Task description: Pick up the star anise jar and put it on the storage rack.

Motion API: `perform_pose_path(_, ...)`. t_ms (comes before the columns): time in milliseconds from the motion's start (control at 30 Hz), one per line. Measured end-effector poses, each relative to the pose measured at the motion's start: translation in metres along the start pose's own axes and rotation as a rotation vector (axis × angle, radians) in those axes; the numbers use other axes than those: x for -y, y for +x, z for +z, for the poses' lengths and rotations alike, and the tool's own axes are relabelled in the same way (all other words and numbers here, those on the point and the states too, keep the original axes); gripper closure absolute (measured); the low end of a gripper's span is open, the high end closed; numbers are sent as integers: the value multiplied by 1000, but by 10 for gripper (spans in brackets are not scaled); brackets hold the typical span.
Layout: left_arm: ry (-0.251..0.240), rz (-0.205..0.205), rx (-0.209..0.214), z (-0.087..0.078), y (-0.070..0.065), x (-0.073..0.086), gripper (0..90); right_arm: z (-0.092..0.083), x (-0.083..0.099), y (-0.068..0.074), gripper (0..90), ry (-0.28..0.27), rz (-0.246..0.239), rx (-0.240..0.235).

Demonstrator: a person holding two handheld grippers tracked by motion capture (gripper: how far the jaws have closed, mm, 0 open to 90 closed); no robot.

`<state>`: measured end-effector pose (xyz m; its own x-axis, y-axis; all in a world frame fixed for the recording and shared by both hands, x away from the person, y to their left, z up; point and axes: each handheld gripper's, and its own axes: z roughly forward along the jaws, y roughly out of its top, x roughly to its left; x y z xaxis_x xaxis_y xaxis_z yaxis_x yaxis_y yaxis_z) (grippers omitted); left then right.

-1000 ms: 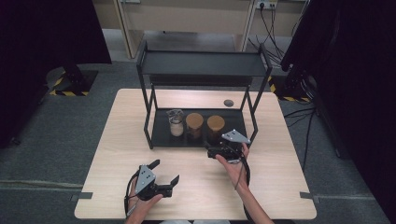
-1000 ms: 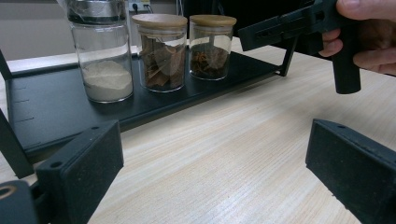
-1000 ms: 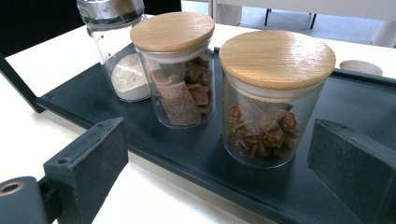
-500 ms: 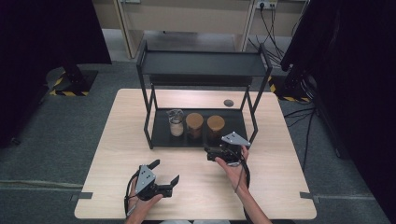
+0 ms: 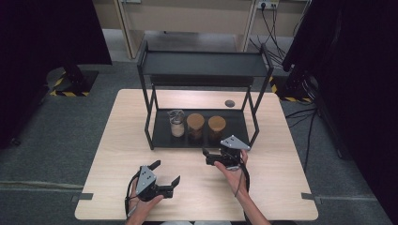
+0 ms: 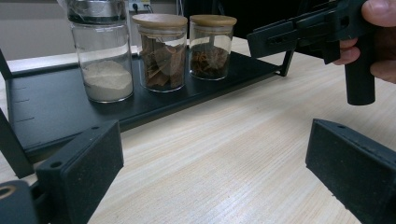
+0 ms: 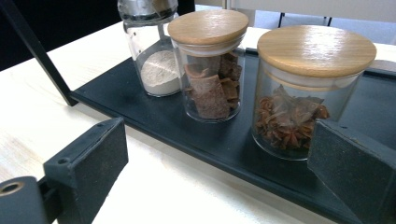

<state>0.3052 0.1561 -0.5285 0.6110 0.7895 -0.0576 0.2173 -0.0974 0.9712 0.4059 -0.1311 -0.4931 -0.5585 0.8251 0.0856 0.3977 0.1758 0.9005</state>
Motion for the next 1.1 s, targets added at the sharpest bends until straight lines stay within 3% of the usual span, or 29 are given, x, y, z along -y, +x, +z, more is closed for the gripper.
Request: perform_pose_path(1100,1,0,1,0,0,0,35,-12,16,16,54,-31,-15,-40)
